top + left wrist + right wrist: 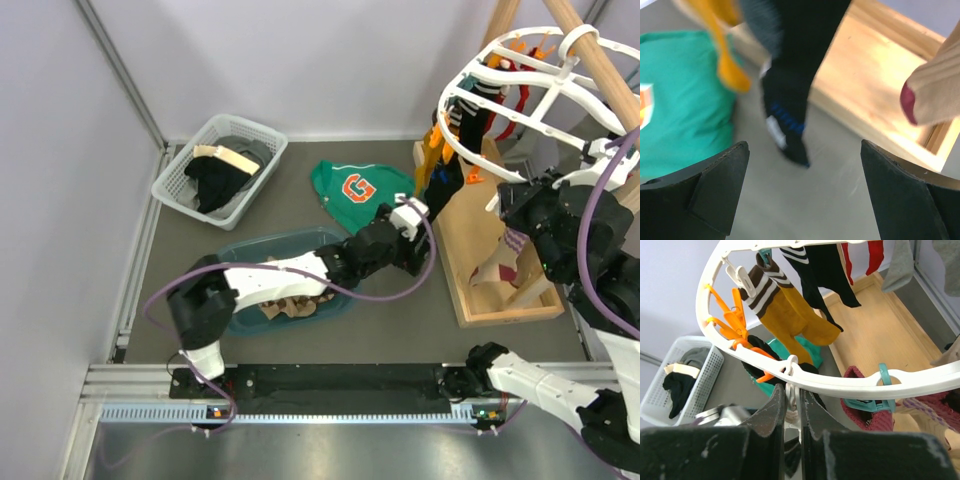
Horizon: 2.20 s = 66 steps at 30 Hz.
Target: Remove the socks clipped to the hanger
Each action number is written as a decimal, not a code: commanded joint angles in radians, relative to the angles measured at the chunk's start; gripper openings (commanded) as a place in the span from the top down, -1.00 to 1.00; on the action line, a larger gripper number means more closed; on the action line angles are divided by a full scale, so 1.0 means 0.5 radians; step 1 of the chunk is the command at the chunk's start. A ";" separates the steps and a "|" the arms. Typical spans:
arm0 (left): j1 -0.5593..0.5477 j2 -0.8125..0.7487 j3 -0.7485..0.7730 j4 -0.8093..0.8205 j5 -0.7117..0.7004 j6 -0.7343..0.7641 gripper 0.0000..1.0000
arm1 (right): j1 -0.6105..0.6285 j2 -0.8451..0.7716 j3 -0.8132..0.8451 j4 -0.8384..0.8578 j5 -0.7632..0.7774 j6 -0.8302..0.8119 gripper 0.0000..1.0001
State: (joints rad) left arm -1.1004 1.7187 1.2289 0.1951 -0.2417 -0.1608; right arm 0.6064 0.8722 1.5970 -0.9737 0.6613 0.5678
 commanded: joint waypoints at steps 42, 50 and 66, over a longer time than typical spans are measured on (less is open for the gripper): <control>-0.137 -0.093 -0.117 0.456 -0.103 -0.037 1.00 | 0.011 -0.146 0.018 -0.132 0.071 -0.108 0.23; -0.251 -0.192 -0.203 0.441 -0.234 0.058 1.00 | 0.011 -0.140 0.205 -0.283 -0.089 -0.126 -0.04; -0.481 -0.259 -0.246 0.469 -0.541 0.242 1.00 | 0.011 -0.195 0.374 -0.280 -0.608 -0.280 -0.50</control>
State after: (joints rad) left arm -1.3167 1.6485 1.1011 0.3580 -0.4408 -0.0830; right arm 0.6067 0.7856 1.7588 -1.1378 0.4255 0.4454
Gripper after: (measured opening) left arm 0.029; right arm 0.747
